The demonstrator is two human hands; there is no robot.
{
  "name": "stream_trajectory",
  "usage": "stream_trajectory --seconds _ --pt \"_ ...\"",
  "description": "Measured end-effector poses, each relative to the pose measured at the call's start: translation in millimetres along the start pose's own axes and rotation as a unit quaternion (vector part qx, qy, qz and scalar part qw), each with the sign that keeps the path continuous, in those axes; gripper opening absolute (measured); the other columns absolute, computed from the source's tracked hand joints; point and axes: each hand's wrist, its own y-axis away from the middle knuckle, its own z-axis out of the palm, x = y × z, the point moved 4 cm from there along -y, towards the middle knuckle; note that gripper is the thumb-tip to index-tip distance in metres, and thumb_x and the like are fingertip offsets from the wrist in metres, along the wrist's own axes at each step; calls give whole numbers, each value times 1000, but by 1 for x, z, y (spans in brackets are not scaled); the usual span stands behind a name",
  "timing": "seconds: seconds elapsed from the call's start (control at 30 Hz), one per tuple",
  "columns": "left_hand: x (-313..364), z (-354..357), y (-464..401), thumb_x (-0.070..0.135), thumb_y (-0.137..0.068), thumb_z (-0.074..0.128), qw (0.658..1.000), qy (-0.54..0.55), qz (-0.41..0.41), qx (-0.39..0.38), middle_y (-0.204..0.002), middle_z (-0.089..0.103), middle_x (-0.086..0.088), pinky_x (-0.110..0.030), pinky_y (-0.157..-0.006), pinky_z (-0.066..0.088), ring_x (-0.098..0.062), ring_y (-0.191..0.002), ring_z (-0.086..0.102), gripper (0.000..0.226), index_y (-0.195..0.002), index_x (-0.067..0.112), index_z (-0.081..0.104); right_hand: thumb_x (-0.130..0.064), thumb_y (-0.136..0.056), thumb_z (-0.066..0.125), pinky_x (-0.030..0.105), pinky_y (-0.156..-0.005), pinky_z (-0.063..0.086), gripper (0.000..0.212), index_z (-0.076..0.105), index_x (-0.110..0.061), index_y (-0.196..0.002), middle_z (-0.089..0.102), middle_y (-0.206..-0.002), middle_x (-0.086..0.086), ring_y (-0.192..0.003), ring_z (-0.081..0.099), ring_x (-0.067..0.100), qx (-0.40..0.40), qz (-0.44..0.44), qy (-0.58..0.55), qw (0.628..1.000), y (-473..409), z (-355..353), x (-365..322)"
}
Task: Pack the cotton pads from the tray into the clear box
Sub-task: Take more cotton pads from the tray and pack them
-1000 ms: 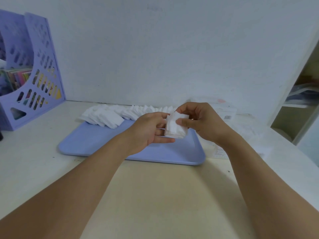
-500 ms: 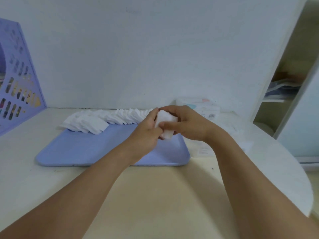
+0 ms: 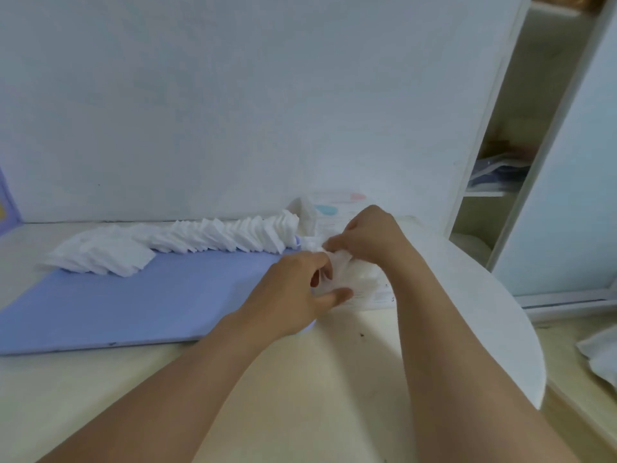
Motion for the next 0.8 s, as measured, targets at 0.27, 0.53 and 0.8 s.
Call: stream_trajectory --seconds 0.27,0.53,0.8 --pt "-6 2 -1 59 -73 80 1000 22 -2 6 -56 50 10 -21 -54 40 -4 -50 43 38 -69 32 54 -38 -58 91 25 -50 36 51 47 -21 -75 59 -73 -3 -62 55 13 60 28 164 984 -7 10 11" --pt "-3 1 -1 55 -74 82 999 32 -3 12 -53 46 12 -16 -51 29 -1 -50 45 40 -66 33 50 -56 -61 81 60 -109 26 101 35 -18 -143 30 -149 14 -142 23 40 45 61 327 942 -12 32 11" --pt "-3 7 -1 57 -78 76 999 51 8 -14 -61 43 12 -21 -56 34 -5 -52 39 35 -78 32 52 -55 -74 68 78 -110 6 84 37 -30 -149 35 -155 5 -145 27 36 -61 109 296 947 -14 32 15"
